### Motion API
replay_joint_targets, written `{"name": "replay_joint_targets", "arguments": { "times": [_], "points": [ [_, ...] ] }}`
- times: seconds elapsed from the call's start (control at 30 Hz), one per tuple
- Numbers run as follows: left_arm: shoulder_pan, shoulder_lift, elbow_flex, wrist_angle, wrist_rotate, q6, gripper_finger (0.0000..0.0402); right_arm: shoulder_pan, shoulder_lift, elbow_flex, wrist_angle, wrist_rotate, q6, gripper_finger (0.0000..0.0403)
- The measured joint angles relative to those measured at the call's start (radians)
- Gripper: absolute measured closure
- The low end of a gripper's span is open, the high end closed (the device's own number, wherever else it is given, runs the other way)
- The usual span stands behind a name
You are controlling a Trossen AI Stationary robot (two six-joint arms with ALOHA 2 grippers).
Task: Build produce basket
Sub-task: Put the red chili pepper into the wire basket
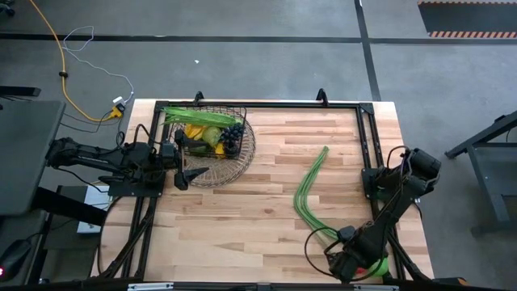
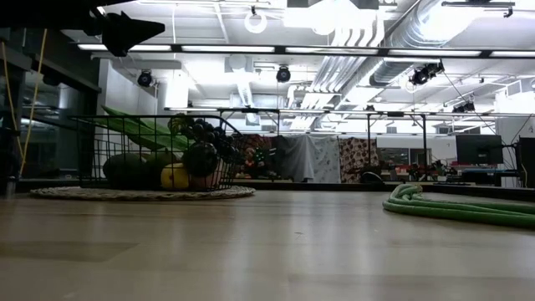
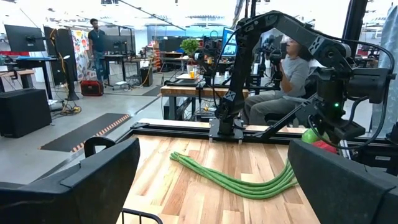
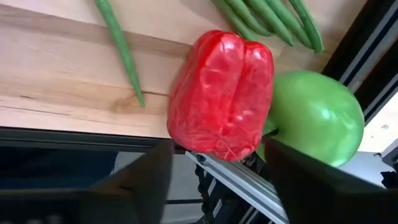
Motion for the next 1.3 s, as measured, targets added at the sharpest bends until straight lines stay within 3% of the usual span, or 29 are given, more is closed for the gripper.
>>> {"name": "replay_joint_targets", "arguments": {
  "times": [0.13,0.3,0.67,1.03,1.3],
  "points": [
    [0.000,0.000,0.000,0.000,0.000,0.000,0.0002,0.005,0.000,0.000,0.001,-0.001,0.018,0.0092],
    [0.000,0.000,0.000,0.000,0.022,0.000,0.0002,0.022,0.000,-0.026,0.062,0.019,0.074,0.0058],
    [0.000,0.000,0.000,0.001,0.036,0.000,0.0002,0.030,0.000,-0.086,0.050,0.067,0.096,0.0054],
    [0.000,0.000,0.000,0.001,0.033,-0.008,0.0002,0.019,0.001,-0.212,0.260,0.022,0.107,0.0055],
    [0.000,0.000,0.000,0.001,0.025,-0.008,0.0002,0.001,0.002,-0.265,0.303,0.011,0.090,0.0055]
  ]
}}
